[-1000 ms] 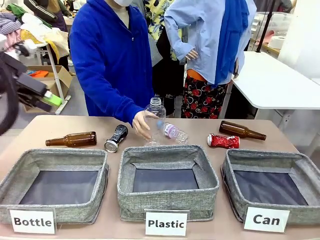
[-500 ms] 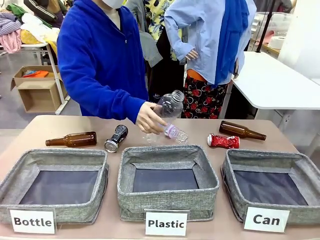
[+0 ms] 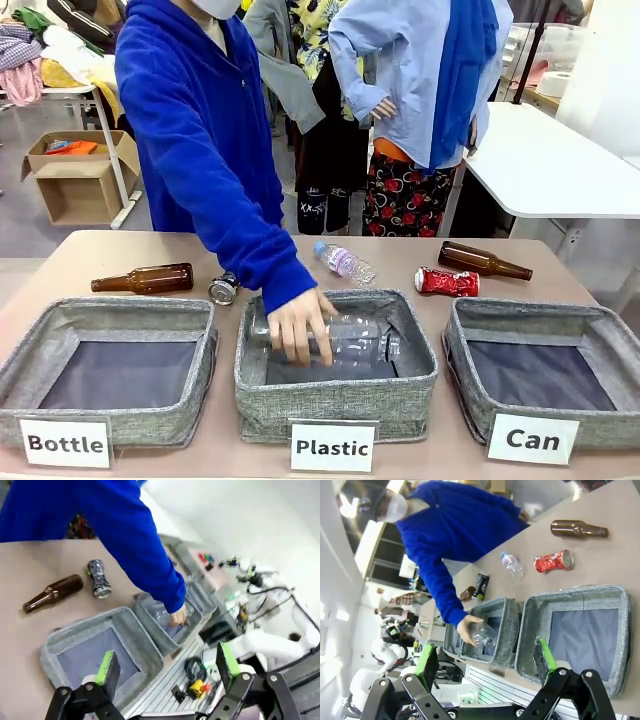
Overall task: Sort the can waste into the basket.
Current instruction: Pick up the can waste from the table and place it in the right Fabric basket.
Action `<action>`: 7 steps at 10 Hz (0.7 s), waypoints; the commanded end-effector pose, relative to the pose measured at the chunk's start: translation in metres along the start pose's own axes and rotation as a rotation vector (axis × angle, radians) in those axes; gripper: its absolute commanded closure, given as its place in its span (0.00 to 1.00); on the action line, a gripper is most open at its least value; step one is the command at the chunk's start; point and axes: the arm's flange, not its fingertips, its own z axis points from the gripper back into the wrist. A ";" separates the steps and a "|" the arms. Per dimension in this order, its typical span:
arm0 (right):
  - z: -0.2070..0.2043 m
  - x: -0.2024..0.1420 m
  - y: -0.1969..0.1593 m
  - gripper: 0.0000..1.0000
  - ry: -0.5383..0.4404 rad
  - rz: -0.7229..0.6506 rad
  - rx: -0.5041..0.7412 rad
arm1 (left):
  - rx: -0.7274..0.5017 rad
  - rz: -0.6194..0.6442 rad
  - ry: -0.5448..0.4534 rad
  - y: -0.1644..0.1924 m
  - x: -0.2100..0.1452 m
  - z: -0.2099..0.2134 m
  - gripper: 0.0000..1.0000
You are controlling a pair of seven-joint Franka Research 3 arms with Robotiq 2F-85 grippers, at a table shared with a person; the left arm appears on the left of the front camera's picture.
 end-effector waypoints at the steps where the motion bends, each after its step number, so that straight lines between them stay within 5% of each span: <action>1: 0.000 0.002 0.000 0.00 -0.013 0.026 0.023 | 0.034 -0.027 0.151 -0.002 0.038 -0.064 0.00; 3: 0.000 0.002 0.000 0.00 -0.013 0.026 0.023 | 0.045 0.009 0.214 0.006 0.051 -0.096 0.00; 7: 0.000 0.002 0.000 0.00 -0.013 0.026 0.023 | 0.028 0.061 -0.006 0.014 0.021 -0.015 0.00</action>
